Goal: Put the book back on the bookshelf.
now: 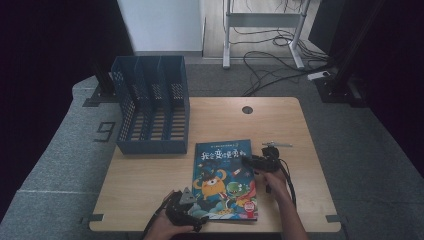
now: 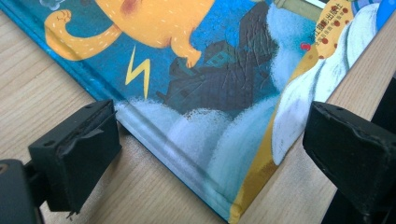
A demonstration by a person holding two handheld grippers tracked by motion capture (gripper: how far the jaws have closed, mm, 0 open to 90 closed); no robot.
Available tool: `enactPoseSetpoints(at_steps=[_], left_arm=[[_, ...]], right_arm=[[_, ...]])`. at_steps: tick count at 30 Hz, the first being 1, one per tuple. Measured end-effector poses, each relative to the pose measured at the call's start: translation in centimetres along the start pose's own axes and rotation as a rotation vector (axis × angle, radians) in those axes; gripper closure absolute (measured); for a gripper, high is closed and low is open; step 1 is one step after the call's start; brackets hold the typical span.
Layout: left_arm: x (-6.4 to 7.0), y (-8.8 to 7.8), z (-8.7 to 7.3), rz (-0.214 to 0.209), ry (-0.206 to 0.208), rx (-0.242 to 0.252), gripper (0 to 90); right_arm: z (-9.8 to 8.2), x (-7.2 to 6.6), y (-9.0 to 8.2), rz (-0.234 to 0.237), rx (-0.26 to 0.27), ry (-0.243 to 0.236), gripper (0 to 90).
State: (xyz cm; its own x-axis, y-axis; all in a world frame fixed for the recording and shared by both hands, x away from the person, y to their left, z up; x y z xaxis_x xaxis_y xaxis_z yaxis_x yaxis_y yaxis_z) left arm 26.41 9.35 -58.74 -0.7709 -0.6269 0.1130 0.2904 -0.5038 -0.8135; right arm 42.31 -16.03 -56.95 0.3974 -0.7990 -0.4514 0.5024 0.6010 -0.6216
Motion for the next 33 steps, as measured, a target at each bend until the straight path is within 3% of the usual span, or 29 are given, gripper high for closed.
enactPoseSetpoints(at_steps=[10,18,26,30,33], left_arm=[[-0.1,-0.1,0.0,-0.027,-0.009,-0.004,2.8],[-0.2,-0.2,0.0,-0.043,-0.013,0.005,2.0],[0.0,-0.2,-0.1,-0.042,0.006,-0.006,1.4],[0.1,0.0,-0.2,-0.001,0.025,-0.014,1.7],[0.1,0.0,-0.1,-0.004,0.019,-0.008,1.5]], right_arm=[[0.9,-0.8,-0.7,0.009,0.013,-0.017,53.6],[2.3,-1.7,-1.0,0.001,-0.014,-0.043,57.5],[3.4,-2.5,-1.4,0.016,-0.018,-0.047,61.9],[3.7,-2.7,-1.6,0.03,-0.019,-0.042,63.4],[4.0,-2.9,-1.8,0.04,-0.015,-0.046,65.0]])
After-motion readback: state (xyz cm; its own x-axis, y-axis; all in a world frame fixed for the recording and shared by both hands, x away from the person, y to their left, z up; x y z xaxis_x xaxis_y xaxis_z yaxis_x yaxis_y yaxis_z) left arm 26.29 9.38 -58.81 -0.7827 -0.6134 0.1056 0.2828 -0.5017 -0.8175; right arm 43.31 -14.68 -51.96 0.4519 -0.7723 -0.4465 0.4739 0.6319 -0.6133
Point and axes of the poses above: each handheld gripper's, and its own axes: y roughly forward along the jaws, z roughly out of its top, x roughly to its right, the point moved 6 cm from there along y, roughly forward along the jaws, and after that the axes turned 4 degrees about -x, right-handed, at the moved point
